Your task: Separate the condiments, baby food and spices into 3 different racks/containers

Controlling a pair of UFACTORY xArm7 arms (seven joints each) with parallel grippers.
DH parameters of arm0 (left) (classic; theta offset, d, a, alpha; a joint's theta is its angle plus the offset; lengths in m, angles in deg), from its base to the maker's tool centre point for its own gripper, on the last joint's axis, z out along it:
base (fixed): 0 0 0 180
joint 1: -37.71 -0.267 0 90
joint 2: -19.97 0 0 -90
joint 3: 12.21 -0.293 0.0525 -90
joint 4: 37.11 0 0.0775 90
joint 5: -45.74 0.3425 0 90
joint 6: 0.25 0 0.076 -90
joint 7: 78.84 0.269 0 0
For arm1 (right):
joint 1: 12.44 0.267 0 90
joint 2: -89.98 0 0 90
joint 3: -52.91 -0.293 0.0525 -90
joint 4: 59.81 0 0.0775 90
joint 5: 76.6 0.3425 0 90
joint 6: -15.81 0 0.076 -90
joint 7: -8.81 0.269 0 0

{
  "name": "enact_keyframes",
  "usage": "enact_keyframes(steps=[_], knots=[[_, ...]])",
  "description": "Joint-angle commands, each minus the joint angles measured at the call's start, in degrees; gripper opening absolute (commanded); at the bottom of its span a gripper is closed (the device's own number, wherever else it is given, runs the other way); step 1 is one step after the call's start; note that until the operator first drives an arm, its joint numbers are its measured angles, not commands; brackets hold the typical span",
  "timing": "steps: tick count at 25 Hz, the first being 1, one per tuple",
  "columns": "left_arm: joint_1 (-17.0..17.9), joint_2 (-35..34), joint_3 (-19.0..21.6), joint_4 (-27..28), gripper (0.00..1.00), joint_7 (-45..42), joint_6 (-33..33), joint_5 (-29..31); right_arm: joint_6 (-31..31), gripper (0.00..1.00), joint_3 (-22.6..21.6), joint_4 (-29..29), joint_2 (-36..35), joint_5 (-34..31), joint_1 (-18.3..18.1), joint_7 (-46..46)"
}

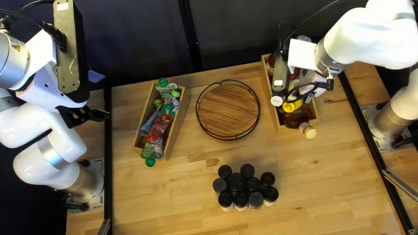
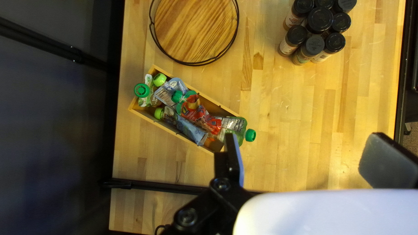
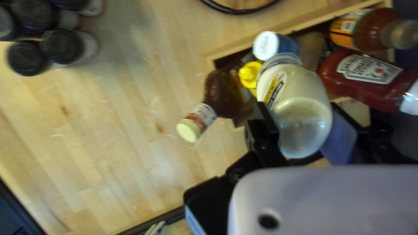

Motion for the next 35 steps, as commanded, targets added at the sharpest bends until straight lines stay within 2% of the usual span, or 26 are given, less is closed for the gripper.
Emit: enact_keyframes(steps=[1,10,18,20,21,22,24,25,26,27,35], knots=[[0.0,0.0,0.0,0.0,1.00,0.0,0.0,0.0,-2.2,0.00,1.1,-1.9,1.8,-2.8,-2.2,-0.7],[0.0,0.0,0.0,0.0,1.00,0.0,0.0,0.0,-6.7,0.00,1.2,-3.6,7.2,-6.4,-5.3,0.5],[0.0,0.0,0.0,0.0,1.00,0.0,0.0,0.0,-9.5,0.01,-1.4,-4.4,11.9,-8.5,-6.0,5.1],[0.0,0.0,0.0,0.0,1.00,0.0,0.0,0.0,-10.1,0.08,-2.0,-4.6,12.8,-8.7,-5.9,6.0],[0.0,0.0,0.0,0.0,1.00,0.0,0.0,0.0,-10.4,0.15,-2.2,-4.7,13.2,-8.7,-5.9,6.3],[0.0,0.0,0.0,0.0,1.00,0.0,0.0,0.0,-10.6,0.33,-2.3,-4.7,13.5,-8.6,-5.8,6.5],[0.0,0.0,0.0,0.0,1.00,0.0,0.0,0.0,-10.8,0.78,-2.3,-4.9,13.5,-8.1,-5.5,6.1],[0.0,0.0,0.0,0.0,1.00,0.0,0.0,0.0,-10.8,0.78,-2.2,-4.9,13.4,-7.9,-5.4,5.9],[0.0,0.0,0.0,0.0,1.00,0.0,0.0,0.0,-10.8,0.97,-2.0,-5.1,13.1,-7.6,-5.3,5.5],[0.0,0.0,0.0,0.0,1.00,0.0,0.0,0.0,-10.7,1.00,-1.8,-5.2,12.8,-7.3,-5.1,5.1],[0.0,0.0,0.0,0.0,1.00,0.0,0.0,0.0,-11.0,1.00,1.0,-5.7,9.6,-3.6,-3.4,-0.6]])
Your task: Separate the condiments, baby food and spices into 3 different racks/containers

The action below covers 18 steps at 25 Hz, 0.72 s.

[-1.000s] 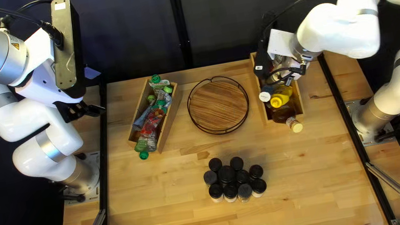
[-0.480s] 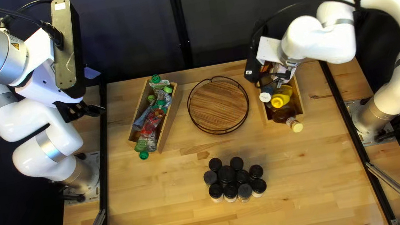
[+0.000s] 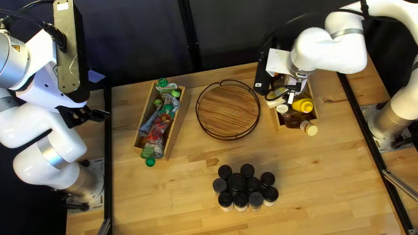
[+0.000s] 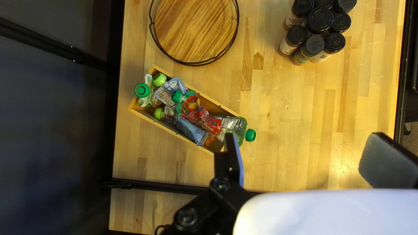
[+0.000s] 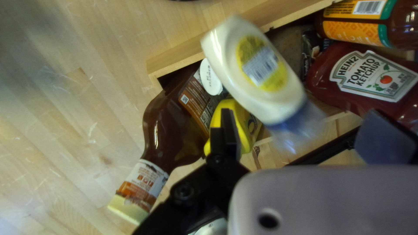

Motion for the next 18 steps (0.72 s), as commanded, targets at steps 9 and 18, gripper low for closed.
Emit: enact_keyframes(steps=[9,18], knots=[[0.0,0.0,0.0,0.0,1.00,0.0,0.0,0.0,-4.0,1.00,8.7,-3.9,-7.4,10.6,6.2,-16.7],[0.0,0.0,0.0,0.0,1.00,0.0,0.0,0.0,-5.2,1.00,14.2,-2.8,-7.4,17.6,13.1,-32.9]])
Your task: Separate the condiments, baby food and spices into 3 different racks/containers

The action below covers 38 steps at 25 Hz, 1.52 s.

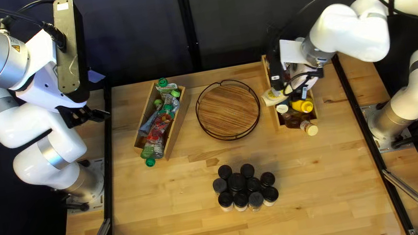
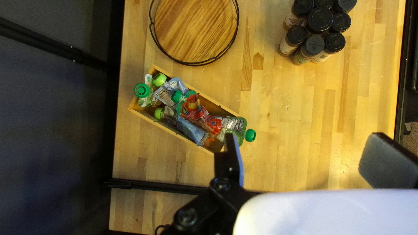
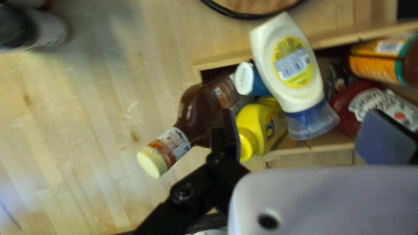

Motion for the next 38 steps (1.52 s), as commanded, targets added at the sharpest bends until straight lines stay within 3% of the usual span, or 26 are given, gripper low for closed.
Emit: enact_keyframes(steps=[1,6,7,8,14,19,38], knots=[[0.0,0.0,0.0,0.0,1.00,0.0,0.0,0.0,-0.6,1.00,0.6,3.0,3.4,1.9,2.5,-4.3],[0.0,0.0,0.0,0.0,1.00,0.0,0.0,0.0,-3.3,1.00,0.2,5.7,9.2,1.8,3.6,-7.2],[0.0,0.0,0.0,0.0,1.00,0.0,0.0,0.0,-3.6,0.67,0.2,6.0,10.0,1.6,3.6,-7.5],[0.0,0.0,0.0,0.0,1.00,0.0,0.0,0.0,-4.5,0.01,0.0,6.8,11.9,1.0,3.5,-7.8],[0.0,0.0,0.0,0.0,1.00,0.0,0.0,0.0,-6.1,0.00,-1.0,13.4,22.3,-3.0,2.7,-6.6],[0.0,0.0,0.0,0.0,1.00,0.0,0.0,0.0,-6.8,0.00,-1.1,14.7,26.5,-5.6,2.2,-4.4],[0.0,0.0,0.0,0.0,1.00,0.0,0.0,0.0,-7.5,0.00,0.1,15.0,33.1,-7.7,0.9,-5.1]])
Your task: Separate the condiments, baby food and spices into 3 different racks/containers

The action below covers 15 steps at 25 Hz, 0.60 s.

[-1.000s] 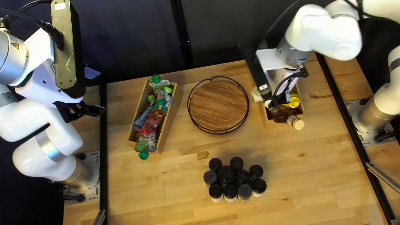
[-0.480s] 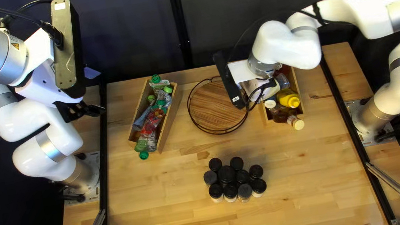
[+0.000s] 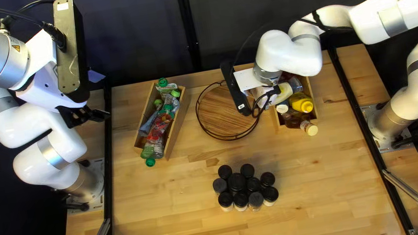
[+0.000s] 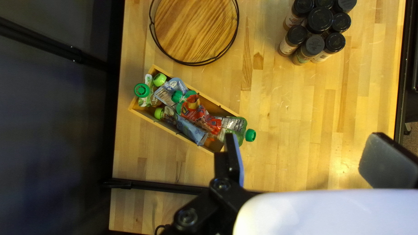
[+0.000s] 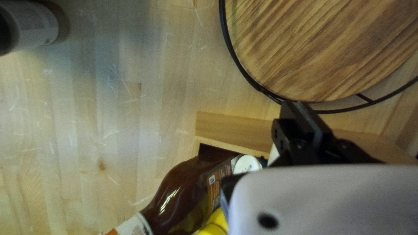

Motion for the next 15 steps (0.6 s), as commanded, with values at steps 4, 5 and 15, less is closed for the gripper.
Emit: enact_keyframes(steps=[4,5,15], knots=[[0.0,0.0,0.0,0.0,1.00,0.0,0.0,0.0,0.4,0.00,0.4,-2.0,-1.2,-1.5,-0.3,1.6],[0.0,0.0,0.0,0.0,1.00,0.0,0.0,0.0,0.2,0.00,0.5,-2.8,-1.7,-2.0,-0.5,2.2],[0.0,0.0,0.0,0.0,1.00,0.0,0.0,0.0,1.3,0.00,0.4,-6.6,-7.0,-4.8,-0.8,6.7]])
